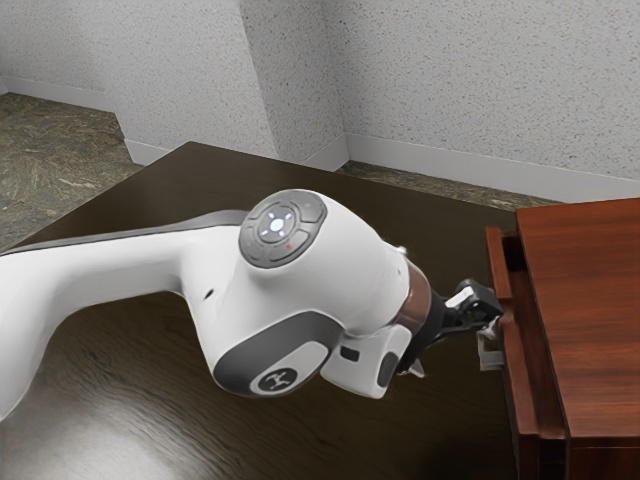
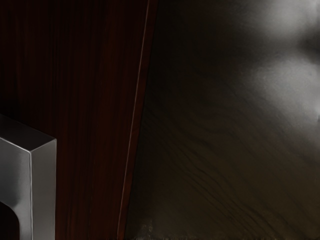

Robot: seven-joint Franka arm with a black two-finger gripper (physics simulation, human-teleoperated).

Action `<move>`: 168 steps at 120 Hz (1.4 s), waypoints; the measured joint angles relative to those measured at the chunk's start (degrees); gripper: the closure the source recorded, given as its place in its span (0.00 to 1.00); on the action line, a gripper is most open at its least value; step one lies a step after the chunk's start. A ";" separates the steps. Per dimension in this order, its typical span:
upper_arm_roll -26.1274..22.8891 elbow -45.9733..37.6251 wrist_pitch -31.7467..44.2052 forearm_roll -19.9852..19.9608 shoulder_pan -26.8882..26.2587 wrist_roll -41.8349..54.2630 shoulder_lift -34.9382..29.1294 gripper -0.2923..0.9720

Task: Pull the drawer handle with one arm to open the drawer

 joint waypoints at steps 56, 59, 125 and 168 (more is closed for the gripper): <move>0.95 -6.52 -0.45 0.12 2.13 0.45 -7.75 0.24; 0.95 -6.57 -0.57 0.14 2.33 0.53 -7.92 0.24; -4.87 -16.65 -3.40 2.54 12.31 1.71 -19.33 0.27; -14.63 -14.64 -9.48 2.58 19.25 1.93 -22.87 0.25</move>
